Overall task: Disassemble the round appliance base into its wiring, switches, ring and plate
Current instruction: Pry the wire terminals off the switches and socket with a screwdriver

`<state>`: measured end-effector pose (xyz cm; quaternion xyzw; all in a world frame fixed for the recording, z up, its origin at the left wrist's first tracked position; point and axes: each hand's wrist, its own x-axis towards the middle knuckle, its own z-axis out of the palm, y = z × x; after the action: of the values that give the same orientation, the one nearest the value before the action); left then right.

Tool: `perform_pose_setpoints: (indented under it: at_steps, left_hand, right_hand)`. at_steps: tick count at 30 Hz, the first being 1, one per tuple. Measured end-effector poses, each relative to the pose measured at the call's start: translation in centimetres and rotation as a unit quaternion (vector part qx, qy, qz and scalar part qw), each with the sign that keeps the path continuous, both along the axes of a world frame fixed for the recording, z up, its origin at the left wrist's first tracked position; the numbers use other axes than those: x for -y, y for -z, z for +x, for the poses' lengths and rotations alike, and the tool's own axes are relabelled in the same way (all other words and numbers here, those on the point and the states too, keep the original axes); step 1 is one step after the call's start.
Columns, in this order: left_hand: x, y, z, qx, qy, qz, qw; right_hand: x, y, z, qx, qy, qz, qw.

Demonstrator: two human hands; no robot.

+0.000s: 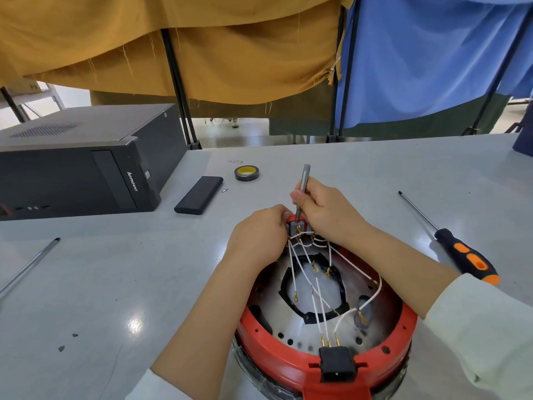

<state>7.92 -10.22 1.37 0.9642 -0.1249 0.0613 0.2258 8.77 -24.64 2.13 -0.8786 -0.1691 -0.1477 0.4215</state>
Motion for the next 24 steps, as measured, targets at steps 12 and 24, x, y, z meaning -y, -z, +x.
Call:
perform_pose_setpoints:
  at_steps: [12, 24]
  left_hand:
    - [0.0, 0.0, 0.0, 0.001, -0.002, -0.003, 1.000]
    - [0.1, 0.0, -0.1, -0.001, 0.005, 0.010, 1.000]
  right_hand:
    - [0.1, 0.1, 0.0, 0.021, -0.011, 0.000, 1.000]
    - [-0.9, -1.9, 1.9, -0.161, 0.042, -0.056, 0.984]
